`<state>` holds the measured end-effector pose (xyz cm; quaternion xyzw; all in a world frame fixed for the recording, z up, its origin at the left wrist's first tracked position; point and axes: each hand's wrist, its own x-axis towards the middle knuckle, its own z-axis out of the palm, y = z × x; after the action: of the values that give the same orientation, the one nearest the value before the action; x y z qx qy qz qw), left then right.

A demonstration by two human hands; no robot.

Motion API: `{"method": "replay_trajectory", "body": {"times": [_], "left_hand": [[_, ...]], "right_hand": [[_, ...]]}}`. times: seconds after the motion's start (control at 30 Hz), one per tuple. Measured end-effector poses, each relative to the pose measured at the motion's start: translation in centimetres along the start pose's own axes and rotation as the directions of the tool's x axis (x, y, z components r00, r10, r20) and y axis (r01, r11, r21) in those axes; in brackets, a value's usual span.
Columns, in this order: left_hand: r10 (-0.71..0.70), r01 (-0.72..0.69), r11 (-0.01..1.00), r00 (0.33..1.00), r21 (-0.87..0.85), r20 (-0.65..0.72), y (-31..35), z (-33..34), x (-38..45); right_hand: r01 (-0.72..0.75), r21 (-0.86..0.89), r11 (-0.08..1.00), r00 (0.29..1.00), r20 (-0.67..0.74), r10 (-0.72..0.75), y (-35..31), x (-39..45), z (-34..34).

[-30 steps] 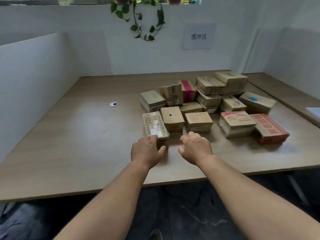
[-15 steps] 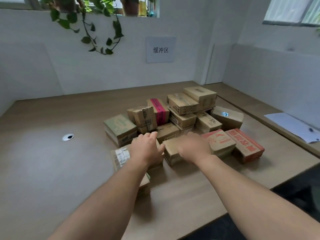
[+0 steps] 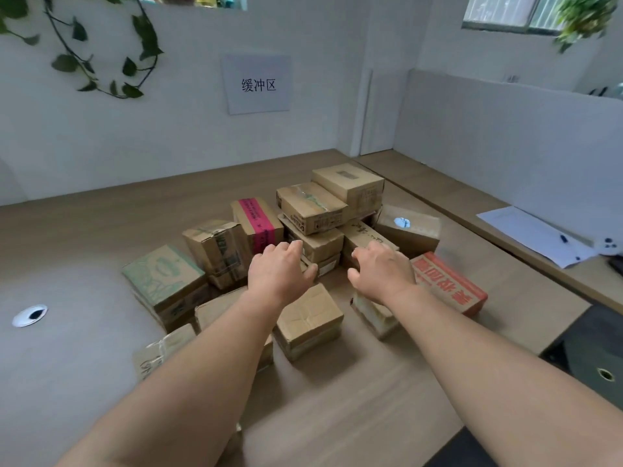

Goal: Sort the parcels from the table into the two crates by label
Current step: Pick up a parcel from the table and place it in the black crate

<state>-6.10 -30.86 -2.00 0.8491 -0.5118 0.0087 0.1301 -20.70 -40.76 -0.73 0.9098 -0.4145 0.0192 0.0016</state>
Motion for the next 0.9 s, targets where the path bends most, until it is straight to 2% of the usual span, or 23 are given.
{"method": "replay_trajectory", "body": {"times": [0.33,0.6,0.73,0.9], "left_hand": [[-0.088,0.089,0.996,0.996,0.006,-0.013,5.8,1.6,12.2],[-0.187,0.185,0.980,0.982,-0.069,-0.019,9.4,3.6,23.0],[-0.239,0.241,0.966,0.971,-0.094,0.024,9.5,5.3,27.3],[-0.336,0.349,0.920,0.937,-0.177,0.098,9.4,6.7,31.4]], "right_hand": [[0.056,0.006,0.998,0.998,-0.036,-0.056,9.2,12.7,0.1],[0.079,0.100,0.992,0.993,-0.099,-0.069,15.8,24.9,-0.2],[0.055,0.164,0.985,0.997,-0.056,-0.046,16.7,30.0,0.6],[-0.011,0.295,0.955,0.998,0.064,-0.008,17.0,34.9,2.4]]}}
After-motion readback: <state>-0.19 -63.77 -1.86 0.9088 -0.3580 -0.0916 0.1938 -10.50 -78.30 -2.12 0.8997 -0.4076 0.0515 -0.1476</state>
